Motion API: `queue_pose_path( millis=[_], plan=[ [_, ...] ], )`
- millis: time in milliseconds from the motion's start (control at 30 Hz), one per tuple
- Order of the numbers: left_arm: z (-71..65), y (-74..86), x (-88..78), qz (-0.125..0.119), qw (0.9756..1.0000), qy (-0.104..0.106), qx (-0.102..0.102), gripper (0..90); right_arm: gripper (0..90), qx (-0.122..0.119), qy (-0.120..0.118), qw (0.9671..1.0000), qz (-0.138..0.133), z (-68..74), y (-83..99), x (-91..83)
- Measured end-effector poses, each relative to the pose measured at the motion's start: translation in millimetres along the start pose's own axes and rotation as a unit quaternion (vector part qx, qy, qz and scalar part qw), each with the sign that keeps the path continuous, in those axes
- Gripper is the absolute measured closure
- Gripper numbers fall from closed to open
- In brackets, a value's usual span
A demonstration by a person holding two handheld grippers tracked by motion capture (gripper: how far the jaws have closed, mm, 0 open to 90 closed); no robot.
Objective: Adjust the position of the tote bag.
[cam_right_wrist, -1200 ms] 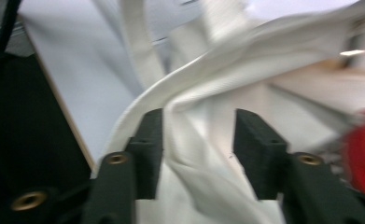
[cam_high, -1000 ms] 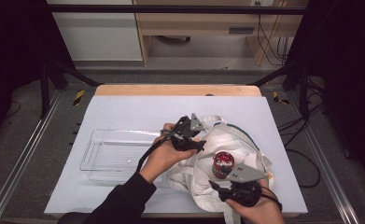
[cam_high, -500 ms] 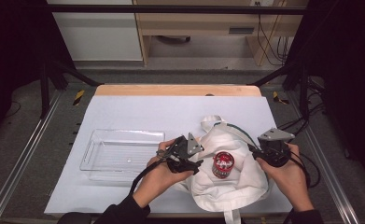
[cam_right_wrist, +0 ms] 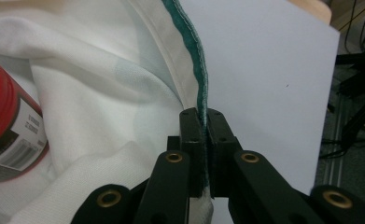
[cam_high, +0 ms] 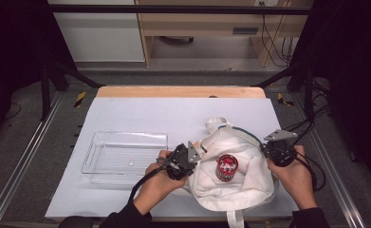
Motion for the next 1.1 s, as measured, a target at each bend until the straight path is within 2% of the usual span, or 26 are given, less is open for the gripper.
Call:
queue_pose_path(
  millis=[133, 200, 267, 333, 433, 500, 567, 633, 733, 767, 867, 933, 1000, 1033, 1100],
  plan=[
    [1.9, 0.8, 0.2, -0.005, 0.9999, 0.012, -0.009, 82.0, 88.2, 0.007, -0.005, 0.9999, -0.012, 1.6, 0.4, -2.3],
    [1.2, 0.9, -2.3, -0.004, 1.0, 0.004, -0.003, 85.8, 88.3, 0.001, -0.001, 0.9999, -0.017, 2.3, -2.4, -7.5],
    [1.1, 2.3, -2.8, 0.0, 1.0, -0.001, -0.001, 87.0, 88.4, 0.007, -0.003, 0.9999, -0.015, 0.4, -2.0, -9.4],
    [1.7, 4.0, -2.2, 0.003, 1.0, -0.002, 0.0, 87.6, 88.4, 0.008, -0.001, 0.9999, -0.009, -2.6, 2.0, -4.9],
    [3.9, 8.1, 0.2, 0.008, 1.0, -0.004, -0.003, 88.1, 88.4, 0.01, 0.001, 0.9998, 0.017, -7.7, 17.2, 9.9],
    [4.5, 11.5, 1.2, 0.013, 0.9999, -0.001, -0.002, 88.3, 88.3, 0.022, -0.006, 0.9992, 0.031, -11.5, 29.5, 21.0],
    [4.0, 12.4, 0.5, 0.011, 0.9999, -0.001, -0.005, 88.3, 88.2, 0.035, -0.011, 0.9987, 0.035, -12.5, 35.7, 26.9],
    [3.0, 13.0, -0.3, 0.015, 0.9999, -0.005, 0.002, 88.3, 88.1, 0.039, -0.009, 0.9988, 0.028, -12.4, 35.0, 26.1],
    [2.3, 12.6, 0.1, 0.01, 0.9999, -0.003, 0.0, 88.2, 86.3, 0.045, -0.006, 0.9988, 0.02, -12.3, 34.0, 25.0],
    [2.3, 12.2, -1.1, 0.008, 1.0, 0.0, -0.003, 88.3, 83.3, 0.045, -0.005, 0.9988, 0.02, -12.1, 33.7, 24.4],
    [1.2, 11.0, -3.6, 0.005, 1.0, -0.002, -0.001, 88.1, 65.7, 0.043, 0.006, 0.9991, -0.001, -11.5, 24.5, 18.7],
    [0.9, 9.8, -2.2, 0.0, 1.0, -0.003, 0.0, 88.1, 60.5, 0.044, -0.004, 0.9989, -0.016, -12.4, 17.7, 17.2],
    [0.7, 9.4, -1.7, 0.0, 1.0, -0.002, 0.0, 88.0, 59.3, 0.038, -0.015, 0.999, -0.018, -12.7, 14.0, 18.4],
    [0.9, 9.4, -2.1, -0.001, 1.0, -0.002, 0.001, 88.0, 62.4, 0.041, -0.03, 0.9985, -0.02, -11.9, 12.7, 19.4],
    [1.8, 10.4, -2.7, 0.002, 1.0, -0.002, 0.0, 88.0, 71.4, 0.035, -0.036, 0.9987, -0.014, -10.1, 12.7, 22.5]
  ],
)
Point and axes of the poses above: each handheld gripper's, and its own axes: x roughly forward along the jaws, y roughly out of its underside, z roughly to its left, the point moved 7 cm from there along x, roughly forward along the jaws, and after that the axes turned 5 degrees about x, right-handed, at the moved point
